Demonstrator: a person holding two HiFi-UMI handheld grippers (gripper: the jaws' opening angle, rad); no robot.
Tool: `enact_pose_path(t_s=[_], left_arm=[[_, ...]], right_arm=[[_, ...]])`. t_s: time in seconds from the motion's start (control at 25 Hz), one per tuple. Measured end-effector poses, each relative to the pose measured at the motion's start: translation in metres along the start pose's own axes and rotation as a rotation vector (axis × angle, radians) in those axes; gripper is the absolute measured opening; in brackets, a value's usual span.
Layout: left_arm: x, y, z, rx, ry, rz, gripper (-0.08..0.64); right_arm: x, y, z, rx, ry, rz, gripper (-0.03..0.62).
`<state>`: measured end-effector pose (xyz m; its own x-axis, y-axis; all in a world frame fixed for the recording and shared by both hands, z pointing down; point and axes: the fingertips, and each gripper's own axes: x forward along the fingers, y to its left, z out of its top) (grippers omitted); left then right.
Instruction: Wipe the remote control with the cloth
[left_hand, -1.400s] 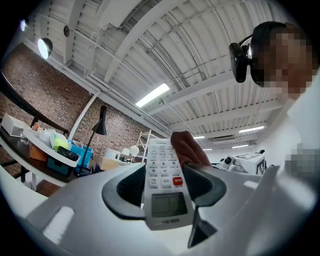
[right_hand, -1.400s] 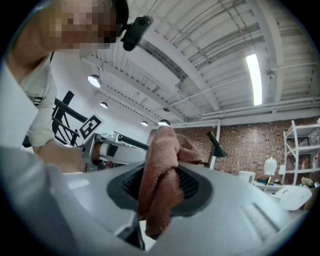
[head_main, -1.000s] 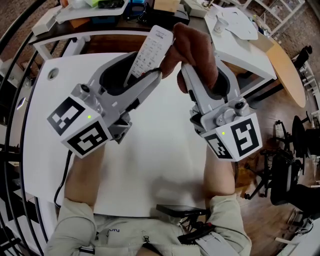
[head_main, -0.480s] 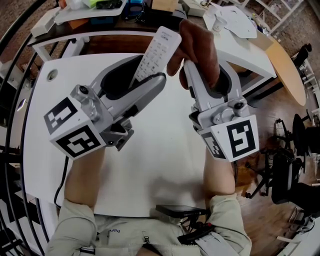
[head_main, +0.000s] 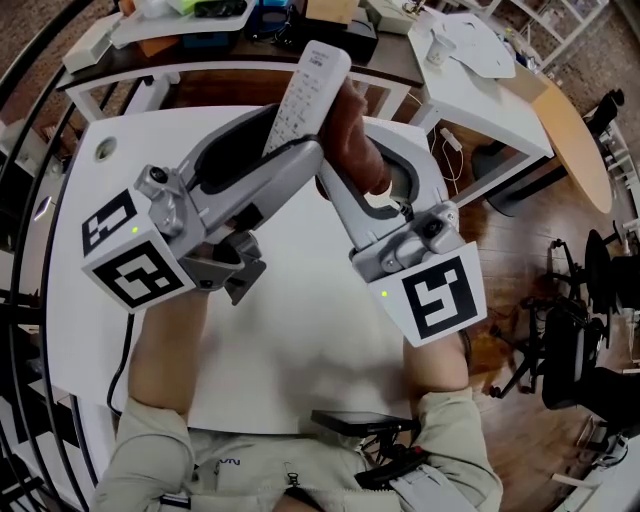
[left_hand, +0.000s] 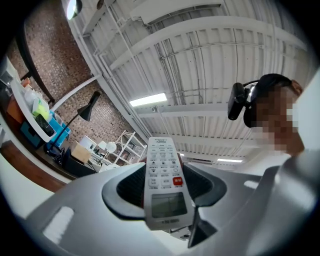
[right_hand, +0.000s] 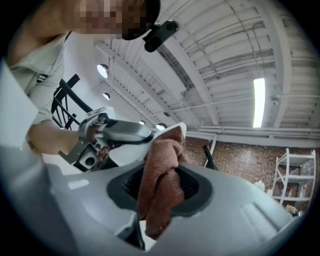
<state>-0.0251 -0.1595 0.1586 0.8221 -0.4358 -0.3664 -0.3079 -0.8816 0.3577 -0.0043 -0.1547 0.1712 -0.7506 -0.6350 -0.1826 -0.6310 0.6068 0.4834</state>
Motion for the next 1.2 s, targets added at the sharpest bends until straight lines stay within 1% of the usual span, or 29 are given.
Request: enact_pose_path(t_s=[0.12, 0.2, 0.36, 0.52, 0.72, 0.88, 0.96, 1.04, 1.12, 1.2], left_arm=[[-0.005, 0.005, 0.007, -0.029, -0.036, 0.004, 0.244], [-0.007, 0.006, 0.012, -0.048, -0.058, -0.009, 0.244], [-0.01, 0.01, 0.018, -0.055, -0.081, 0.005, 0.244], [-0.013, 0.014, 0.02, -0.059, -0.096, 0.026, 0.244], [-0.017, 0.02, 0.025, -0.082, -0.124, 0.041, 0.244], [-0.021, 0.026, 0.027, -0.091, -0.14, 0.061, 0.244], [-0.023, 0.029, 0.029, -0.089, -0.147, 0.075, 0.244], [-0.024, 0.03, 0.031, -0.085, -0.153, 0.083, 0.244], [-0.025, 0.031, 0.032, -0.086, -0.156, 0.082, 0.244], [-0.024, 0.029, 0.031, -0.098, -0.154, 0.067, 0.244]], right_arm=[[0.003, 0.017, -0.007, -0.039, 0.034, 0.056, 0.104], [0.004, 0.029, -0.012, -0.073, 0.062, 0.095, 0.105], [0.003, 0.049, -0.022, -0.159, 0.124, 0.178, 0.104], [0.003, 0.065, -0.03, -0.226, 0.162, 0.25, 0.105], [0.001, 0.081, -0.03, -0.245, 0.163, 0.333, 0.106], [0.0, 0.09, -0.03, -0.275, 0.166, 0.37, 0.106], [0.0, 0.09, -0.03, -0.304, 0.17, 0.369, 0.106], [0.001, 0.082, -0.029, -0.314, 0.173, 0.341, 0.106], [0.0, 0.062, -0.026, -0.307, 0.177, 0.26, 0.106], [-0.002, 0.035, -0.021, -0.29, 0.172, 0.138, 0.106]])
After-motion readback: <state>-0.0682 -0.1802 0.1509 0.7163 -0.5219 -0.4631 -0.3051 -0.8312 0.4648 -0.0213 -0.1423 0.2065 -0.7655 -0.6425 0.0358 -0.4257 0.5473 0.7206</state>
